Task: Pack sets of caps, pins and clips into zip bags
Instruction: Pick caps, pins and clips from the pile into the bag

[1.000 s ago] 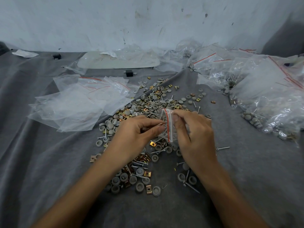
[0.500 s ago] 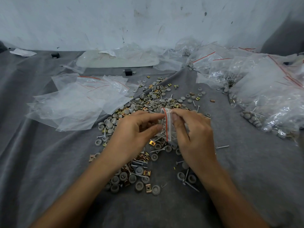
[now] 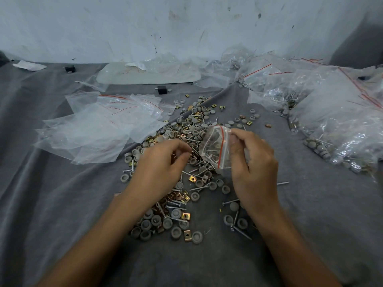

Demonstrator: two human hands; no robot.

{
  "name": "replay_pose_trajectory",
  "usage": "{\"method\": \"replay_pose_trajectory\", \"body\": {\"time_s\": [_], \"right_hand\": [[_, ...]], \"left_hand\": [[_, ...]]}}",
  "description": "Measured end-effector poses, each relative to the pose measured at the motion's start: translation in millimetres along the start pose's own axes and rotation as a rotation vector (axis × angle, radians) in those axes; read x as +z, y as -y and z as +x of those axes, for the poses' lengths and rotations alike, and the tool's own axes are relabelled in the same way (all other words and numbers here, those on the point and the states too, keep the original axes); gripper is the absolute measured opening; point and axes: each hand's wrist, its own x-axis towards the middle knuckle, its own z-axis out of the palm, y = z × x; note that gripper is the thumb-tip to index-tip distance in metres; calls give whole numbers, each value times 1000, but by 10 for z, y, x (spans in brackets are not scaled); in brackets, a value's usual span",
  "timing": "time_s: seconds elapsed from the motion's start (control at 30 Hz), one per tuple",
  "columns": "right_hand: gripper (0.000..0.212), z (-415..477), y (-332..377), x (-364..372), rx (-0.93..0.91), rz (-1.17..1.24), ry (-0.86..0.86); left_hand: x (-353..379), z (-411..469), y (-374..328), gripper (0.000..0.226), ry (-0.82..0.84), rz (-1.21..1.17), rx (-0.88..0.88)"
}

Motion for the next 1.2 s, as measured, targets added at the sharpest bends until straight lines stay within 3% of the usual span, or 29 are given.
{"method": "replay_pose_trajectory", "body": {"time_s": [0.17, 0.43, 0.63, 0.93, 1.2], "right_hand": [[22, 1, -12, 1, 12, 10, -25], [20, 1, -18, 14, -11, 5, -29], [20, -5, -13, 14, -32, -2, -8], [19, -1, -18, 18, -38, -12, -5], [18, -8, -14, 9, -31, -28, 30]], "left_hand": [[38, -39, 30, 14, 187, 291, 38], [17, -58, 3, 32, 282, 386, 130], [87, -103, -61, 23, 199, 382, 166], [1, -56, 15, 11, 106, 291, 42], [-25, -15, -58, 12, -20, 63, 75]]}}
